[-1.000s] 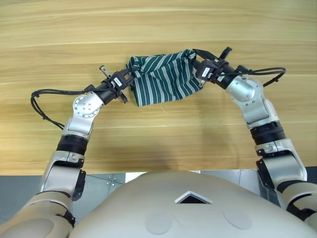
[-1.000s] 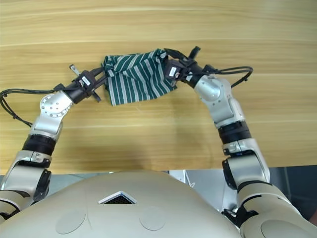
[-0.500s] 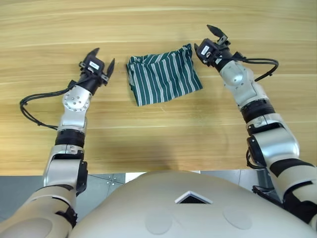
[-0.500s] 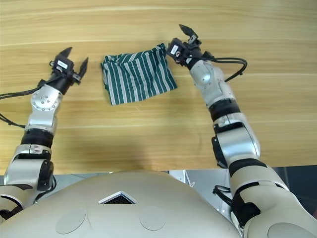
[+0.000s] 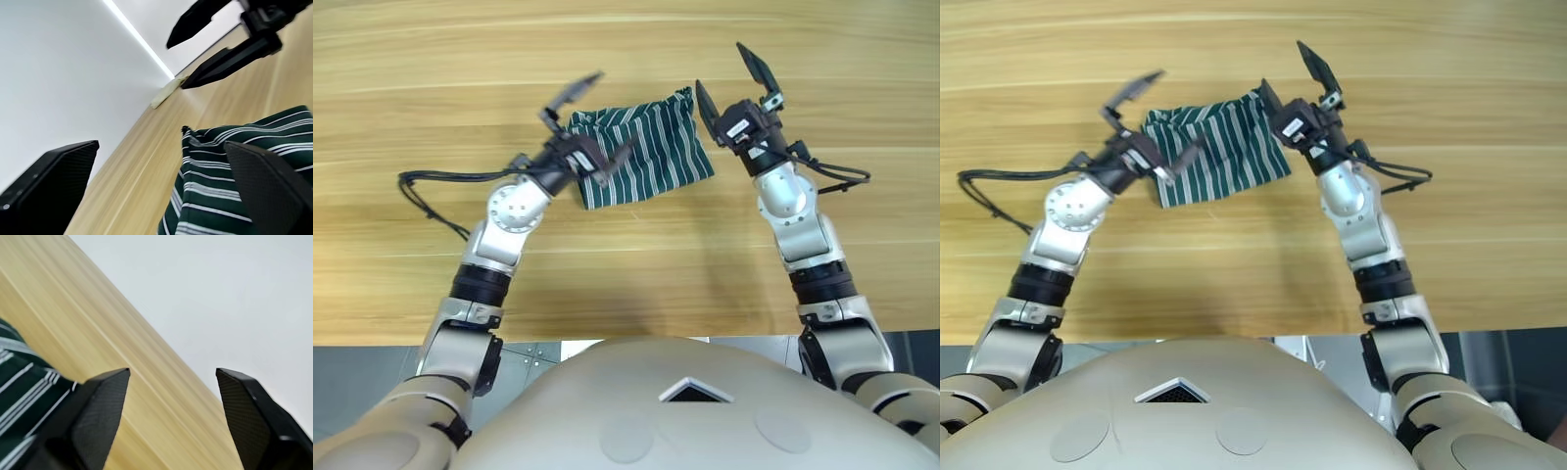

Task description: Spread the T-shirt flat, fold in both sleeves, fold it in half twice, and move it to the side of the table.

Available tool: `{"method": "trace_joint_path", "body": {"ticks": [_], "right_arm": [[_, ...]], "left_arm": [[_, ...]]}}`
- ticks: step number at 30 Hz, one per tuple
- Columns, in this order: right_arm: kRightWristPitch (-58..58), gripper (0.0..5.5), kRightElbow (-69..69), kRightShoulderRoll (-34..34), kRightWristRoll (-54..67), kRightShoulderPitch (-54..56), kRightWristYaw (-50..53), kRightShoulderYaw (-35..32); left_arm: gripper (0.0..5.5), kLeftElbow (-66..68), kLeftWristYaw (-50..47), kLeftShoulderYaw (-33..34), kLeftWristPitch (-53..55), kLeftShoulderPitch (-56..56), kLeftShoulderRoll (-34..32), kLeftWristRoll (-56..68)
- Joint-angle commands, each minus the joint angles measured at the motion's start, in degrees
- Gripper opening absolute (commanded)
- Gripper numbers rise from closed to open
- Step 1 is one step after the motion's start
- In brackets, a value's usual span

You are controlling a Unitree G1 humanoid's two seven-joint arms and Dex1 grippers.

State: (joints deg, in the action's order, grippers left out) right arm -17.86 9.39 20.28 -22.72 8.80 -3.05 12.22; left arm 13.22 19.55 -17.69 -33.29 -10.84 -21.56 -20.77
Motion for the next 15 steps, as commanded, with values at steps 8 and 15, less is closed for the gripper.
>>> {"method": "trace_joint_path", "body": {"ticks": [8, 15], "right_arm": [[1.66, 3.25, 8.18, -0.7, -8.25, 1.4, -1.22, 7.64], [3.46, 3.25, 10.16, 0.61, -10.94, 0.91, -3.92, 10.43]], "left_arm": [[4.76, 23.44, -8.23, -6.5, -0.12, -17.53, 2.72, -12.97], [4.76, 32.0, -12.12, -7.46, -0.89, -20.7, 3.79, -13.66]]}}
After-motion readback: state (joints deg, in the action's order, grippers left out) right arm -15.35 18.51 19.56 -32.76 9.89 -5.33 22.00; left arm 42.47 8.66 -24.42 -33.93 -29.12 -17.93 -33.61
